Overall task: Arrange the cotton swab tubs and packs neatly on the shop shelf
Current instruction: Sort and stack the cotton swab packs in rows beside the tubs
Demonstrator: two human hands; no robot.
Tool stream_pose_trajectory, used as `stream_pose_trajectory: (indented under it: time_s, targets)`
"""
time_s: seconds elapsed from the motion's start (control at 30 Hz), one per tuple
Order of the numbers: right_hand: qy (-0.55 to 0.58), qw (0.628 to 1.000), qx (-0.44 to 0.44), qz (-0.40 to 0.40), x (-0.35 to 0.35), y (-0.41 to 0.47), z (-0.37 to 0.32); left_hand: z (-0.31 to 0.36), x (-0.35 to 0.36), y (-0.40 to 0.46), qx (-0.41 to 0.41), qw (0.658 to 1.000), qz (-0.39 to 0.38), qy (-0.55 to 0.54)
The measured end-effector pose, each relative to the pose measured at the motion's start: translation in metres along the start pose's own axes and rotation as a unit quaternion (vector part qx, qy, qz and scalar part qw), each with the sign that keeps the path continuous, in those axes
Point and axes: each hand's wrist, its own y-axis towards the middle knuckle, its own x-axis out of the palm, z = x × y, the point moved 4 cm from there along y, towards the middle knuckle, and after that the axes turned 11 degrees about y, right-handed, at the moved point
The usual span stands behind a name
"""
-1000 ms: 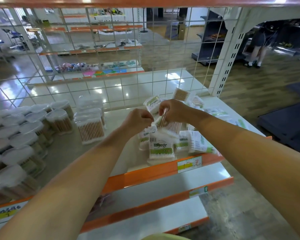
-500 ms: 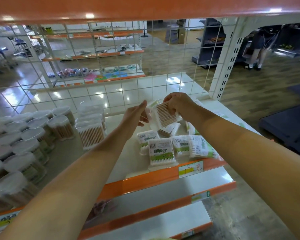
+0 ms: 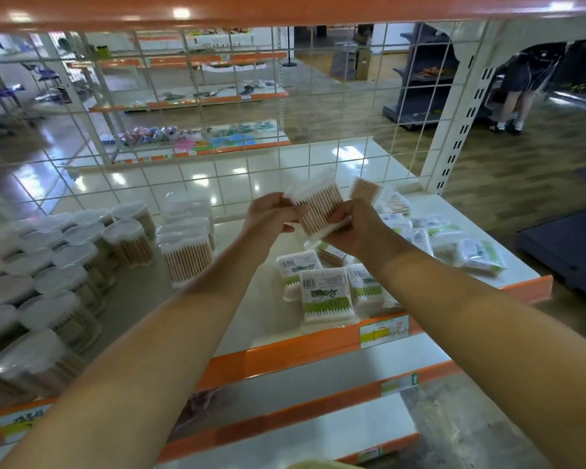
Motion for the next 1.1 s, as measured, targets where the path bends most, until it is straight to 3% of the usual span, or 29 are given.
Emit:
stream_pose_trajectory:
  time_s: [0.07, 0.23, 0.47, 0.97, 1.1]
  targets:
    - [0.000, 1.000, 0.004, 0.007, -0.001, 0.003, 0.005, -0.001, -0.003, 0.000, -0.002, 1.000, 0.001, 0.000]
    - [-0.124, 0.992, -0.015, 0.028, -0.002, 0.005, 0.009, -0.005, -0.016, 0.001, -0.014, 1.000, 0.015, -0.019]
    - [-0.219, 0.969, -0.095, 0.061, 0.002, 0.011, 0.015, -0.015, -0.029, 0.001, -0.024, 0.999, 0.031, -0.032]
    - [-0.411, 0.902, -0.134, -0.007, 0.055, 0.010, 0.037, -0.027, -0.088, -0.017, -0.019, 0.998, 0.061, 0.016]
    - [-0.381, 0.914, -0.134, -0.030, 0.076, 0.016, 0.051, -0.021, -0.123, -0.021, -0.003, 0.991, 0.134, 0.002]
